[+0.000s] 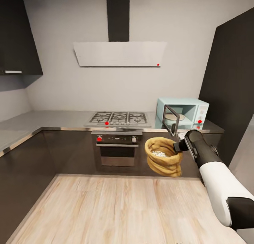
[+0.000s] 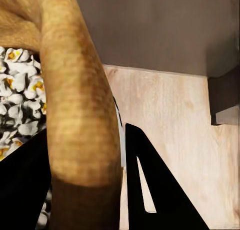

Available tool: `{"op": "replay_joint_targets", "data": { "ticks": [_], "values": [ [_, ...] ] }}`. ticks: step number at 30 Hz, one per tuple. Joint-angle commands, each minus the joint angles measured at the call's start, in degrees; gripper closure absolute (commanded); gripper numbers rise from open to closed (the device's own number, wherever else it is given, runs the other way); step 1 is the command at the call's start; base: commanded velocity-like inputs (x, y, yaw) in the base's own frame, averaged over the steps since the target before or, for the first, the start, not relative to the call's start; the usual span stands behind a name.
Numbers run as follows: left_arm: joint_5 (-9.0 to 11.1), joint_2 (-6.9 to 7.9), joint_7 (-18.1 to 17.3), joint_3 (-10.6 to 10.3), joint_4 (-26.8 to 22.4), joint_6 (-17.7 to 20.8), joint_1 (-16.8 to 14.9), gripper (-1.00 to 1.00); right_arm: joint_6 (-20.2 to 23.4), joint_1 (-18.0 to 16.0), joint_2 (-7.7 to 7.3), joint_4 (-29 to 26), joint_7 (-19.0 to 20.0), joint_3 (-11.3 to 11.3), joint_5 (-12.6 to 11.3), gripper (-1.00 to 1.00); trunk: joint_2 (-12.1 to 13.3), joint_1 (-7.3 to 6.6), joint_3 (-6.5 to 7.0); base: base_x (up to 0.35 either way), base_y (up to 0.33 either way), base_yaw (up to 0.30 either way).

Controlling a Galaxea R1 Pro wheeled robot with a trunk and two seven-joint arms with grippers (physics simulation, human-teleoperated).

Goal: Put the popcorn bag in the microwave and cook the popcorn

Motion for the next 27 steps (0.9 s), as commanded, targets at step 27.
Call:
{"op": "replay_joint_targets", "data": {
  "ticks": [27],
  "values": [
    [-0.01,-0.19,0.07,0.18,-0.19,-0.11,-0.01,-1.00,0.15,-0.06,-2.89,-0.13,1.17,-6.43,0.52,1.00,-0.04,0.00,-0.07,0.000,0.000,-0.298]
  ]
}}
